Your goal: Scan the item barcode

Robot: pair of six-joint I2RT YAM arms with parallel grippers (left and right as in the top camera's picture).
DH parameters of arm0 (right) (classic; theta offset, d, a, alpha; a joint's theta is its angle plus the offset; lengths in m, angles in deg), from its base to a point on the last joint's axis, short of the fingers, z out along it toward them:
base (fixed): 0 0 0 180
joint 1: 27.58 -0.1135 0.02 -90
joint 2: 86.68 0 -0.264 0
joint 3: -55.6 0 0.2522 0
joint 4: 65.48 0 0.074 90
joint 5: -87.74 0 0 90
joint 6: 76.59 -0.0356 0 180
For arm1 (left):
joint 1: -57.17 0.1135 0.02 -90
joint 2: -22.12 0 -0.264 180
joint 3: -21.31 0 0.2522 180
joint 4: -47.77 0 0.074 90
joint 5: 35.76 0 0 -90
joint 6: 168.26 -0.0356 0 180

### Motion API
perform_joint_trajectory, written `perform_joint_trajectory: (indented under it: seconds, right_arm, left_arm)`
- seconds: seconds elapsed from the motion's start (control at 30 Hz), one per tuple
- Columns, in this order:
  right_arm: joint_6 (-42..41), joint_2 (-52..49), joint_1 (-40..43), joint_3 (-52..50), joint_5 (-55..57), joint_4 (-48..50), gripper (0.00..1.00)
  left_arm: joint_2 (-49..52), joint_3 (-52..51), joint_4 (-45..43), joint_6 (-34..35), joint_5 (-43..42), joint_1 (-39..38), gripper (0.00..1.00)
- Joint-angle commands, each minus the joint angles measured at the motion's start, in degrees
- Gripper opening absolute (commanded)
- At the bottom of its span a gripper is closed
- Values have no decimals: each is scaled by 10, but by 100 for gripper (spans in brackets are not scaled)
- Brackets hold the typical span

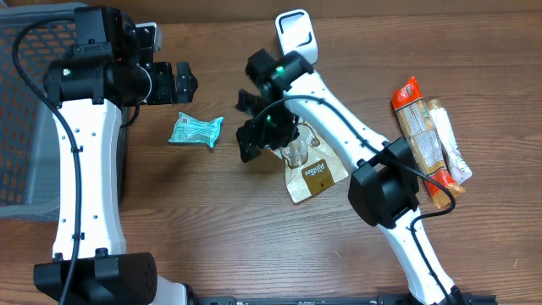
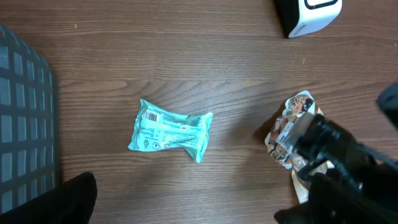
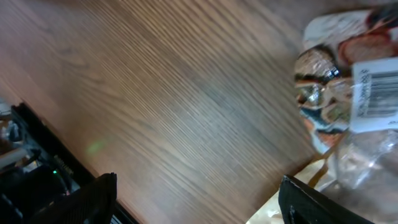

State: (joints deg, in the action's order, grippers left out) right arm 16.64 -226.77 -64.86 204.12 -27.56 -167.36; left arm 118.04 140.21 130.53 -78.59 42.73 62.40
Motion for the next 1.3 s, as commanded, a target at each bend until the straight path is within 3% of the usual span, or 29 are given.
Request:
perform_joint_trajectory:
  seconds: [0.0,0.17,0.5,0.97,1.27]
  right_arm:
    - [-18,17,16,-3,62,-1,84]
    - [23,17,83,-3,52,-1,85]
    - [300,14,211,-45,-84,22,91]
    - [308,-40,223,-129,-158,84,92]
    - [235,-67,220,-153,-210,121,93]
  left_arm:
    - [0,9,-2,3,1,-5,100]
    - [0,9,-2,3,1,-5,100]
    - [0,9,-2,3,1,-5,100]
    - [0,9,-2,3,1,-5,100]
    - [0,9,-2,3,1,-5,100]
